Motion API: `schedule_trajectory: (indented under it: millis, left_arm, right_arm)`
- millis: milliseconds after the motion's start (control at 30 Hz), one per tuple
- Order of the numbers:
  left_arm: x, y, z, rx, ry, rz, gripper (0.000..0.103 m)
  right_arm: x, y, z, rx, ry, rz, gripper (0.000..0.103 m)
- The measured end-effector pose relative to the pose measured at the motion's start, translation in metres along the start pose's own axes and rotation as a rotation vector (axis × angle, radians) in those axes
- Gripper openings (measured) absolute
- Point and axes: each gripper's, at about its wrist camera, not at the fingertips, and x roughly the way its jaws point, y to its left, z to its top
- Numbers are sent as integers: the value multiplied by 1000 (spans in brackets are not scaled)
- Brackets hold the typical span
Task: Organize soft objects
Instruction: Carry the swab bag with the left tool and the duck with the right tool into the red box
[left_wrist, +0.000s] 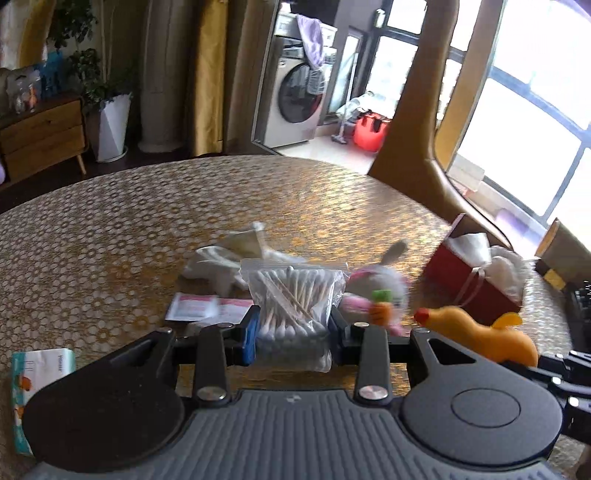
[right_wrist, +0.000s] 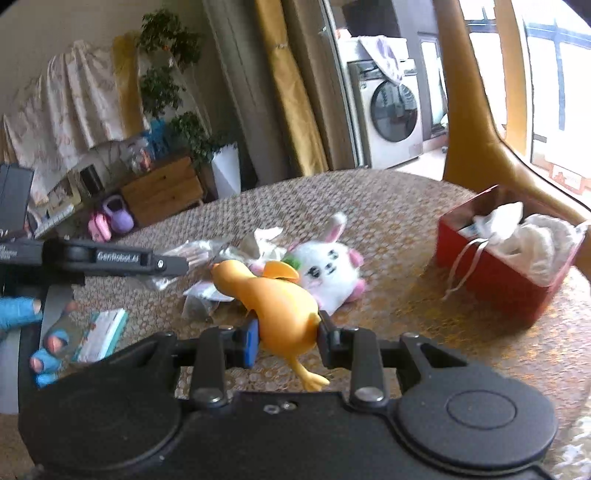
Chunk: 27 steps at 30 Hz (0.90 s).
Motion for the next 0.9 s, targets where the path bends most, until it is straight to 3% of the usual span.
schedule_trajectory:
  millis: [367,900]
  left_arm:
    - [-10,-77,4,86,-16,-101,36]
    - [27,-194,12,224,32,-232,36]
  right_arm:
    - [-48,-64,17,51,-88,-101,30]
    - [-71,-159,24,118,-124,-253,30]
